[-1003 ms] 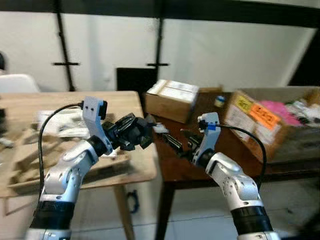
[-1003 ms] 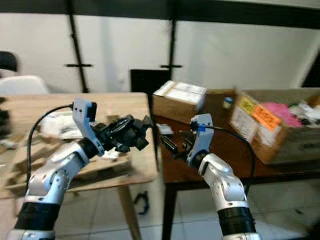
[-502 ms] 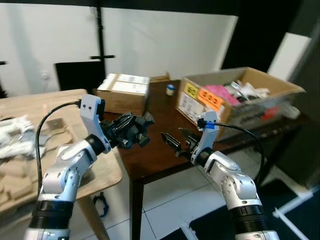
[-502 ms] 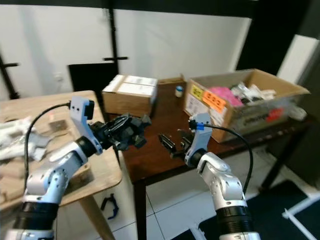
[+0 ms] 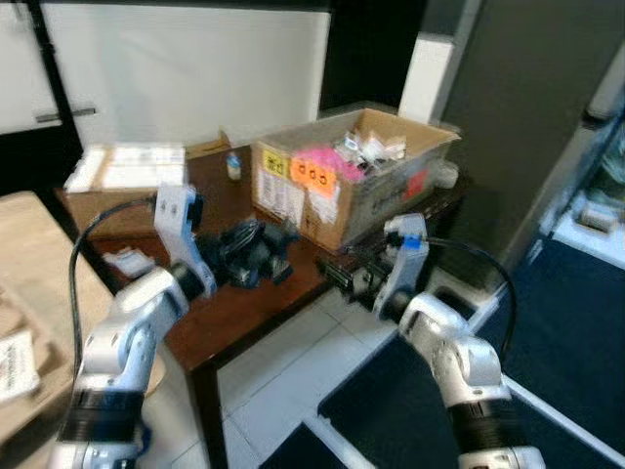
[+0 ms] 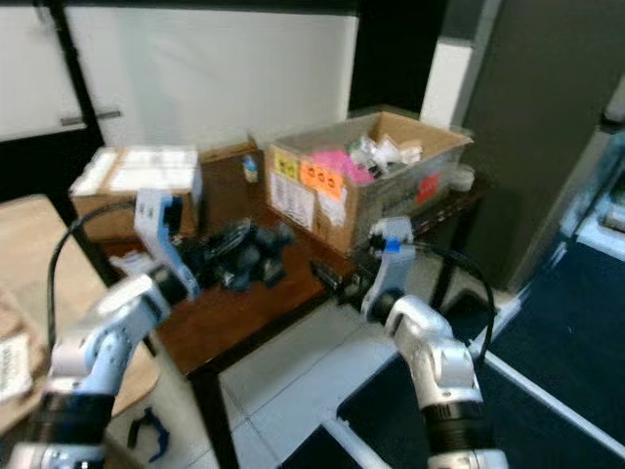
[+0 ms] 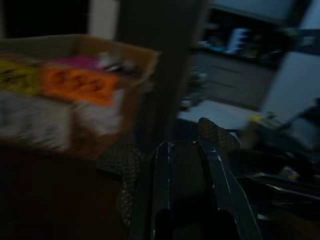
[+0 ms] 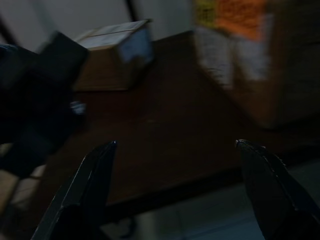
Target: Picking trash to rubbish bin
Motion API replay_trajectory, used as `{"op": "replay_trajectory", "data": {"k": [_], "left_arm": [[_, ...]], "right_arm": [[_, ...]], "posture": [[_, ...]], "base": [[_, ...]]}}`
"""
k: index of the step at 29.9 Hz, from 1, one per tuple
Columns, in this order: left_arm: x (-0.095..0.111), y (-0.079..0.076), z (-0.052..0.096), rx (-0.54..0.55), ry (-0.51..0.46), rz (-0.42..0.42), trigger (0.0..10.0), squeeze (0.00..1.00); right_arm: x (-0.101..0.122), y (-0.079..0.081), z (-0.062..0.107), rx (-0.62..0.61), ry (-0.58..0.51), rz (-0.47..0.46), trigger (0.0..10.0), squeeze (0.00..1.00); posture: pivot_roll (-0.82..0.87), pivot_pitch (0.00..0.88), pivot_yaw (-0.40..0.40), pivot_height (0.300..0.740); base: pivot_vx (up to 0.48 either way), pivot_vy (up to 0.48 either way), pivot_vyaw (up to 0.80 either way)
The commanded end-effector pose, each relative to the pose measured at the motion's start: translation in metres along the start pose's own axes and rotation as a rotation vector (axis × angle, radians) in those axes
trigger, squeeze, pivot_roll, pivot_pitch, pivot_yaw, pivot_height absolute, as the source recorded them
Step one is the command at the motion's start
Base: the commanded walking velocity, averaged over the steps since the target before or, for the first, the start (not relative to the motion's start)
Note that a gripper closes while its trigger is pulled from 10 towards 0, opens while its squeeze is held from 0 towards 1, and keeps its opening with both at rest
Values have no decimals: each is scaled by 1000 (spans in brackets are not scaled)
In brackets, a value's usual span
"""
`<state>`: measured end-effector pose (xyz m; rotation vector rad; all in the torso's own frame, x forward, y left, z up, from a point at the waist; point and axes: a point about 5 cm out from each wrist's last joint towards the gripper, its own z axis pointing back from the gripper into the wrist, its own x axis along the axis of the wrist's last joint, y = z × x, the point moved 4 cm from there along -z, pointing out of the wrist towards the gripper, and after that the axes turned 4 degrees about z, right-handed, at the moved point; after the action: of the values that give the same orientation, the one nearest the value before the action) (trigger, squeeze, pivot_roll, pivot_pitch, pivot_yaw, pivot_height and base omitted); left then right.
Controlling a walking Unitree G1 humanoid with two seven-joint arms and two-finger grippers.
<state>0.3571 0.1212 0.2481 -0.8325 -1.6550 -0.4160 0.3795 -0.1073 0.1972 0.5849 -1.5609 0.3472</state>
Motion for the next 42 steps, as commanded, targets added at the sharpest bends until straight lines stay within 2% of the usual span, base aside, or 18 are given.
{"op": "replay_trajectory", "data": {"k": [1,3,8,11,13,19,20,21,22,24,25,27,28,29,32,34,38,42], "left_arm": [[0,-6,0,-37,6,3,10000,0],[-4,-9,1,-58,25,2,10000,0],[-29,-18,4,-95,134,-19,10000,0],[-61,-37,8,-180,231,33,10000,0],[-97,-49,15,-231,359,35,10000,0],[-151,-55,30,-227,523,53,10000,0],[-163,-55,33,-218,564,38,10000,0],[-184,-54,41,-196,645,18,10000,0],[-184,-54,41,-196,645,18,10000,0],[-208,-51,49,-150,716,-31,10000,0],[-228,-45,58,-68,787,-48,10000,0],[-228,-45,58,-68,787,-48,10000,0],[-237,-41,62,-37,815,-75,10000,0],[-247,-32,70,49,858,-101,10000,0],[-264,-15,90,209,927,-131,10000,0],[-276,-4,114,323,1000,-121,10000,0],[-291,5,158,535,1045,-7,10000,0],[-293,11,172,678,989,84,10000,0]], "right_arm": [[2,2,0,11,-5,-2,10000,0],[0,1,2,6,-1,-3,10000,0],[-12,-9,13,-28,43,5,10000,0],[-35,-19,28,-66,108,-17,10000,0],[-68,-26,42,-94,205,-20,10000,0],[-112,-33,64,-151,328,-68,10000,0],[-121,-34,68,-158,355,-71,10000,0],[-137,-35,77,-171,407,-76,10000,0],[-137,-35,77,-171,407,-76,10000,0],[-159,-37,90,-192,486,-77,10000,0],[-178,-36,102,-211,555,-76,10000,0],[-178,-36,102,-211,555,-76,10000,0],[-187,-36,107,-218,588,-70,10000,0],[-200,-34,115,-223,634,-68,10000,0],[-224,-27,131,-234,719,-67,10000,0],[-236,-22,140,-249,758,-84,10000,0],[-259,-13,155,-317,843,-121,10000,0],[-268,-10,161,-347,869,-125,10000,0]], "posture": [[44,48,-36,740],[43,48,-36,740],[45,47,-39,740],[38,41,-38,740],[37,37,-36,740],[35,32,-35,740],[35,29,-34,740],[35,27,-35,740],[35,27,-35,740],[36,25,-35,740],[33,22,-33,740],[33,22,-33,740],[33,22,-33,740],[34,21,-31,740],[31,19,-28,740],[29,18,-26,740],[22,24,-22,740],[21,28,-27,740]], "base": [[0,0,-800],[0,0,-800],[0,0,-800],[0,0,-800],[0,0,-800],[0,0,-800],[0,0,-800],[0,0,-800],[0,0,-800],[0,0,-800],[0,0,-800],[0,0,-800],[0,0,-800],[0,0,-800],[0,0,-800],[0,0,-800],[0,0,-800],[0,0,-200]]}}
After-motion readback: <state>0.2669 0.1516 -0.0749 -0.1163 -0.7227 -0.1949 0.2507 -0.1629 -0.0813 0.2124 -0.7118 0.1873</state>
